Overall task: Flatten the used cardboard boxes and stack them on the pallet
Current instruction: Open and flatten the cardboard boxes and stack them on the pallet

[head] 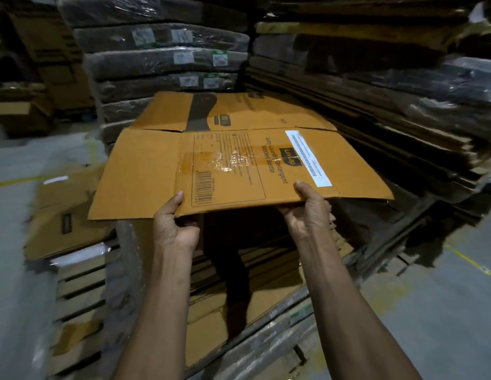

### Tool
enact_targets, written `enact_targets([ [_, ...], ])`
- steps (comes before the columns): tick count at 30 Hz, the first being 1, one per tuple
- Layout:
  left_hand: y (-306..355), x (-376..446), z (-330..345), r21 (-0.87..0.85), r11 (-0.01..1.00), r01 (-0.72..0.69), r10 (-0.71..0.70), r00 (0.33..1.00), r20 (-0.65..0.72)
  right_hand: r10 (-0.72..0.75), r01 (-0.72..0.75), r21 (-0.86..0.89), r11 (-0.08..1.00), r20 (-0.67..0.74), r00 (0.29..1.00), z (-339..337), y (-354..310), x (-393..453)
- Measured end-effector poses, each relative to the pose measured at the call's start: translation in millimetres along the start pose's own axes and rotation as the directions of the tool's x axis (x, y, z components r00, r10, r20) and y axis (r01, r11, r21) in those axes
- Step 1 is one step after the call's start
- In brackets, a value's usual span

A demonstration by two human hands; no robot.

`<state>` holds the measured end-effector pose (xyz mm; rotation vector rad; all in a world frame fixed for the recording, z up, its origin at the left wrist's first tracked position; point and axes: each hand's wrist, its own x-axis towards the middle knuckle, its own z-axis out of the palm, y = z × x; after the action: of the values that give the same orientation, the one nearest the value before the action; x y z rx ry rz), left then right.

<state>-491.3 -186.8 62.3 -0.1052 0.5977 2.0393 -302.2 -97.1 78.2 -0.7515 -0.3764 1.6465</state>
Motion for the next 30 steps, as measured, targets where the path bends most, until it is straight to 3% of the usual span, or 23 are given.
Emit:
enact_targets([
  [6, -33, 26, 6, -0.082, 0.997, 0.017, -0.028, 0.991, -0.131, 0.098, -0.099, -0.045, 0.994, -0.037, 0.995, -1, 7, 68],
  [9, -64, 46, -20, 0.023, 0.992, 0.123, -0.108, 0.939, -0.327, 0.198, -0.224, -0.151, 0.963, -0.170, 0.965, -18, 26, 103],
  [11, -81, 54, -39, 0.059, 0.976, 0.210, -0.166, 0.892, -0.421, 0.248, -0.323, -0.316, 0.892, -0.253, 0.935, -34, 38, 118],
  [14, -91, 63, -58, 0.134, 0.948, 0.287, -0.188, 0.850, -0.491, 0.226, -0.369, -0.497, 0.786, -0.325, 0.919, -54, 51, 131],
  [17, -94, 64, -61, 0.295, 0.901, 0.318, -0.133, 0.850, -0.510, 0.223, -0.363, -0.597, 0.715, -0.298, 0.928, -64, 51, 141],
  [21, -99, 59, -71, 0.530, 0.776, 0.341, -0.026, 0.858, -0.513, 0.208, -0.344, -0.698, 0.628, -0.275, 0.938, -74, 49, 145],
  [25, -110, 42, -75, 0.703, 0.610, 0.365, -0.065, 0.908, -0.414, 0.127, -0.316, -0.750, 0.580, -0.300, 0.945, -85, 54, 142],
  [28, -121, 36, -73, 0.868, 0.396, 0.300, -0.115, 0.954, -0.278, 0.097, -0.290, -0.757, 0.585, -0.290, 0.952, -93, 54, 126],
  [30, -128, 34, -77, 0.975, 0.166, 0.148, -0.134, 0.983, -0.127, 0.023, -0.236, -0.839, 0.491, -0.258, 0.966, -107, 50, 109],
])
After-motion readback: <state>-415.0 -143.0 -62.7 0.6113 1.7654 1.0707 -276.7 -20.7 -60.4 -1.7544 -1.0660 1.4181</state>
